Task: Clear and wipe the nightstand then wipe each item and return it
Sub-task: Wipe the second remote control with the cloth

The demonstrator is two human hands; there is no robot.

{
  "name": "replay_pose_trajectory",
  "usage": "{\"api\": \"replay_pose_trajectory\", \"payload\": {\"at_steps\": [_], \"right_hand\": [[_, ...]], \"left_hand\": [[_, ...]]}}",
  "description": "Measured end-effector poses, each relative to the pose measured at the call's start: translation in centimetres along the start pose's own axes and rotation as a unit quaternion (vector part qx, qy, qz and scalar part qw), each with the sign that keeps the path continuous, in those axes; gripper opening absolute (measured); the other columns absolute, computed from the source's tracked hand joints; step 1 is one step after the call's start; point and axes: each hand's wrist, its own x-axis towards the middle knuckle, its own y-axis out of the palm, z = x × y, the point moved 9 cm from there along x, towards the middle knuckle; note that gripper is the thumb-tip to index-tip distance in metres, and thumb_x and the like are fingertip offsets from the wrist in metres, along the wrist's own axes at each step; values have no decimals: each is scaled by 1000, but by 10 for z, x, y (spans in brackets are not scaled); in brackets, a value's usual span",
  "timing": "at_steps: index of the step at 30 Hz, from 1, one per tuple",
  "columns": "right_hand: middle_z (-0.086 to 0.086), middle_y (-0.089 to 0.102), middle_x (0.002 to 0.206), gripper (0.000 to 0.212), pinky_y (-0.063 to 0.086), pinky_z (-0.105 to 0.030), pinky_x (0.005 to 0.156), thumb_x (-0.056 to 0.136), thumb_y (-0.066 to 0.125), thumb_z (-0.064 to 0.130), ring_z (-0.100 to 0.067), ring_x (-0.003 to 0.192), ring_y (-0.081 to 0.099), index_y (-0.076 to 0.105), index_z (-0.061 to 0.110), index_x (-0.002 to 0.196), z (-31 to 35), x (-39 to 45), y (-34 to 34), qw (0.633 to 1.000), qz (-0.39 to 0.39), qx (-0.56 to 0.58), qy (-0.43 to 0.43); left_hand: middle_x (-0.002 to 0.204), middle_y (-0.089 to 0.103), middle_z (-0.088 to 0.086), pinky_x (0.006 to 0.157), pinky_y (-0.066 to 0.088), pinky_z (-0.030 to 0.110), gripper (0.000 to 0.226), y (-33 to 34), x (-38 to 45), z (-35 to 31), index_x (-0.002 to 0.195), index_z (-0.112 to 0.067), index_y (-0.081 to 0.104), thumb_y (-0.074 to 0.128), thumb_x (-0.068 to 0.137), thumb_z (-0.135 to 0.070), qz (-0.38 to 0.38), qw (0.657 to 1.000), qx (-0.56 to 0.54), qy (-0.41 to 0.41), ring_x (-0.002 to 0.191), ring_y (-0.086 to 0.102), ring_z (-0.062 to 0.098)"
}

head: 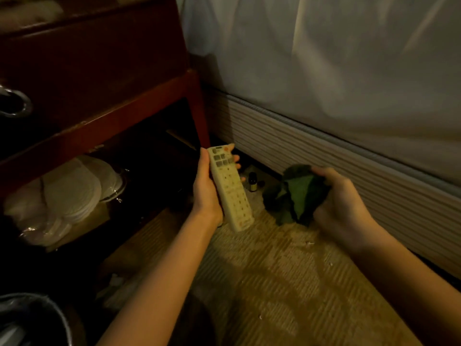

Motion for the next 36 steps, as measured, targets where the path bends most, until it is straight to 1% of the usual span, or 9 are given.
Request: {"api": "replay_pose_trajectory", "payload": {"at_steps": [7,12,15,17,20,23,27,31,36], "right_hand": [[-7,71,103,27,57,-27,72,89,55,18,-19,96,69,61,14,115,60,-61,20,960,42,-132,-243],[17,63,112,39,50,-13,84,86,66,23,3,106,60,57,27,124,93,-118,43,777,-14,-366,-513],[1,59,122,41,43,-24,96,83,63,30,-12,117,52,58,27,124,69,-141,76,605,6,-513,-609],[-6,55,130,38,37,-42,98,85,57,44,-22,125,43,63,31,120,50,-133,87,547,-3,-574,-610],[-1,49,137,42,29,-56,98,91,37,58,-22,131,36,59,40,121,41,-109,81,602,-33,-571,-557],[1,54,122,39,36,-51,95,94,40,49,-19,118,46,63,29,118,42,-102,72,677,-22,-476,-561],[3,55,96,29,43,-29,80,93,48,29,-19,94,54,66,8,102,48,-102,68,712,-22,-394,-580],[-2,60,91,25,47,-34,74,93,46,28,-20,89,59,61,10,102,47,-91,73,754,4,-365,-546],[8,65,92,13,48,-19,76,93,52,21,-2,91,62,58,22,103,43,-73,69,794,22,-331,-509]], "left_hand": [[79,65,0,50,51,24,62,79,-48,-5,108,-9,65,23,90,-52,174,984,-17,-45,63,59,10],[87,70,5,65,55,27,61,91,-57,5,109,-14,65,29,85,-57,194,976,7,-102,76,66,16],[75,70,-11,61,52,17,32,86,-66,13,106,-20,59,33,97,-37,176,976,89,-91,64,65,0],[76,67,-16,56,50,10,18,81,-71,12,107,-24,51,37,97,-18,152,983,80,-65,59,62,-5],[77,73,-10,65,53,15,21,86,-73,12,96,-17,56,36,92,-23,163,985,24,-41,74,68,0],[81,72,-4,70,52,17,50,94,-71,17,87,-15,68,21,102,-17,193,979,-18,-64,82,67,4],[74,68,-2,67,52,18,32,95,-66,10,84,-9,60,33,91,-23,164,986,16,-36,76,65,5],[66,70,0,55,52,16,58,92,-66,8,62,-11,75,30,96,-28,153,985,-46,-60,64,68,5],[72,73,3,54,53,16,60,79,-57,15,77,-13,73,22,100,-32,138,986,-39,-86,66,70,8]]}}
